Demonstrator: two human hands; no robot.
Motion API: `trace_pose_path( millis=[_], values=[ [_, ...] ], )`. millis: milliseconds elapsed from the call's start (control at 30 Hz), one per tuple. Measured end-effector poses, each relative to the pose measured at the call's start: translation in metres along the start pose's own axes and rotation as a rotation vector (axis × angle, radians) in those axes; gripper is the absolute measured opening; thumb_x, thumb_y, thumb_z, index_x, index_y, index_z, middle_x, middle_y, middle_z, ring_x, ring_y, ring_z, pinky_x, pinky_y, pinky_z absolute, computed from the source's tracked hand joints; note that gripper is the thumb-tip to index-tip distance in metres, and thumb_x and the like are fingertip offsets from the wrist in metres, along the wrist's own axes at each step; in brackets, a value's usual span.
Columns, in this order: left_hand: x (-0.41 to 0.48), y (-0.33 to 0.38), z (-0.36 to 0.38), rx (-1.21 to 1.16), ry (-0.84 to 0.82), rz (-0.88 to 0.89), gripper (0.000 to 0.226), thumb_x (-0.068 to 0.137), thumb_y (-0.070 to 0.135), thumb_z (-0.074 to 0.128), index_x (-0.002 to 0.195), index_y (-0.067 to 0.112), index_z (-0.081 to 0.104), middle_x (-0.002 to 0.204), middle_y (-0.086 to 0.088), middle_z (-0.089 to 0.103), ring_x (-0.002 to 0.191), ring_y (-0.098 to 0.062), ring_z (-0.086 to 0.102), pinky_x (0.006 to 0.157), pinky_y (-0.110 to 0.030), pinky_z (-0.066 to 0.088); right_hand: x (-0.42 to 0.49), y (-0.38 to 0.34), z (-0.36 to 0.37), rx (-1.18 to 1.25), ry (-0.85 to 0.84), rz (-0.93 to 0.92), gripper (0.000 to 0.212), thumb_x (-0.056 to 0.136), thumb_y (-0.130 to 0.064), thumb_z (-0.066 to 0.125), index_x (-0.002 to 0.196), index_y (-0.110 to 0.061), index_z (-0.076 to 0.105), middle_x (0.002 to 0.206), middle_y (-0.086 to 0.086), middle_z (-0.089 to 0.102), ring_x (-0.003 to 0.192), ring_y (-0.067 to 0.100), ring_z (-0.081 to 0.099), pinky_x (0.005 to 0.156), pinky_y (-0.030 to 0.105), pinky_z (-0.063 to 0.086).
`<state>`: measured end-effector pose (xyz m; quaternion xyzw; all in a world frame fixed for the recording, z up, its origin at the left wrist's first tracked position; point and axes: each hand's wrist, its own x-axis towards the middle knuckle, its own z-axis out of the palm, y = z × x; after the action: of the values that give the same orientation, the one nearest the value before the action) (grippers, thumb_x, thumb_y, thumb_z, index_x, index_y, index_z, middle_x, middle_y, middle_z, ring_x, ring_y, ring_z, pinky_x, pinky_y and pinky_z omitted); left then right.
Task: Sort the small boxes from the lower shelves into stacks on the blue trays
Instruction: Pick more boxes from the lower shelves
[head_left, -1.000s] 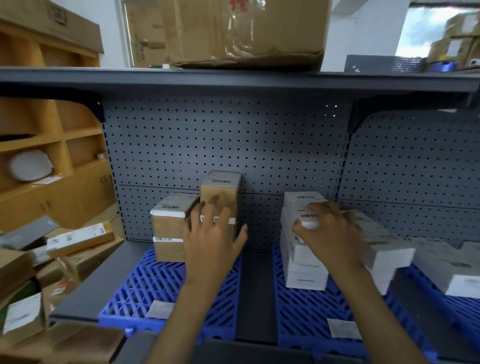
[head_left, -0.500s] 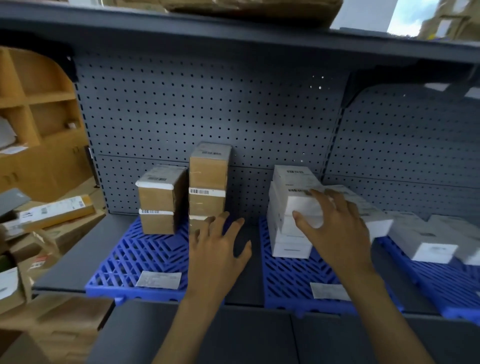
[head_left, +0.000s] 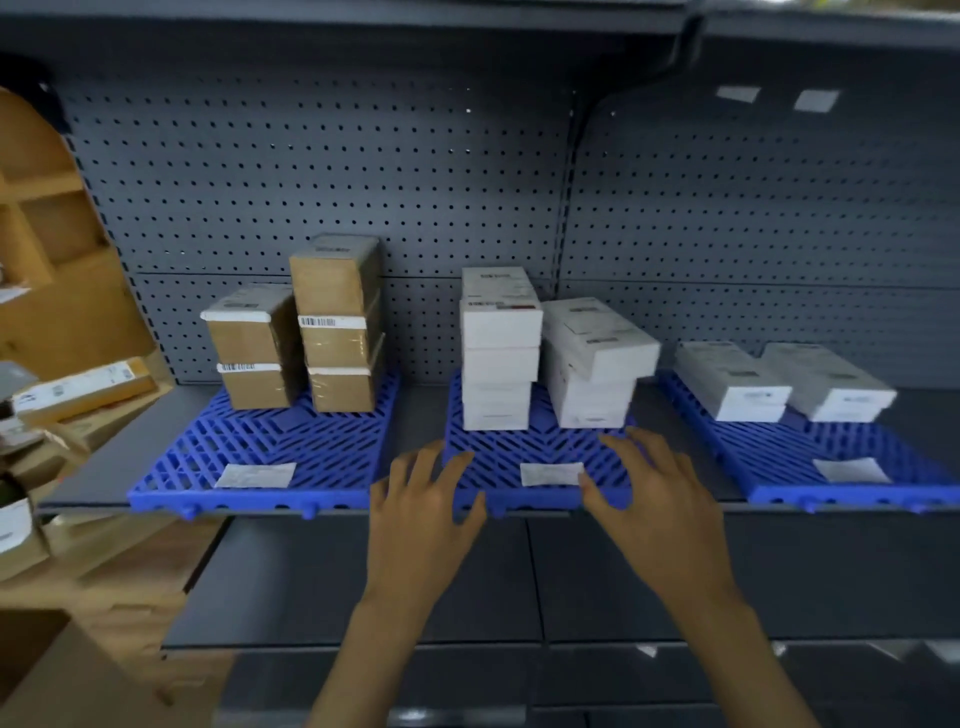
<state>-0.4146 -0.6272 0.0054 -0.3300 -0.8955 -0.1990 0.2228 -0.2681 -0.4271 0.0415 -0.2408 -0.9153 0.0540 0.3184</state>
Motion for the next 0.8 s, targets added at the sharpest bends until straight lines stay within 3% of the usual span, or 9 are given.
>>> trace_pose_path(
  millis=[467,667,800],
  values=[
    [-0.144,0.126,0.034,0.097,-0.165,-0.103,0.043,0.087,0.047,0.072,0.127,0.033,0.065,0.130,0.006,0.061,0.120,-0.026,0.056,0.085,-0.048,0.053,-0.147,0.149,-0.006,0.057,-0.256,0.034,0.050,0.085,-0.056,0.067,0.127,-0.028,0.066,0.132,-0.005,0.059,0.109,0.025,0.063,0.071,0.042,0.061],
    [-0.180,0.154,0.062,0.101,-0.281,-0.100,0.040,0.084,0.045,0.074,0.122,0.034,0.065,0.128,0.005,0.062,0.115,-0.027,0.060,0.080,-0.047,0.055,-0.192,0.181,0.001,0.030,-0.415,0.130,0.048,0.084,-0.058,0.066,0.126,-0.035,0.064,0.128,-0.010,0.058,0.108,0.019,0.064,0.068,0.040,0.061],
    [-0.196,0.163,0.089,0.040,-0.305,-0.071,0.052,0.075,0.040,0.082,0.123,0.036,0.064,0.129,0.005,0.062,0.109,-0.027,0.062,0.075,-0.047,0.055,-0.214,0.193,0.016,-0.005,-0.486,0.199,0.049,0.081,-0.057,0.070,0.125,-0.036,0.065,0.124,-0.011,0.062,0.104,0.021,0.065,0.063,0.039,0.060]
  ],
)
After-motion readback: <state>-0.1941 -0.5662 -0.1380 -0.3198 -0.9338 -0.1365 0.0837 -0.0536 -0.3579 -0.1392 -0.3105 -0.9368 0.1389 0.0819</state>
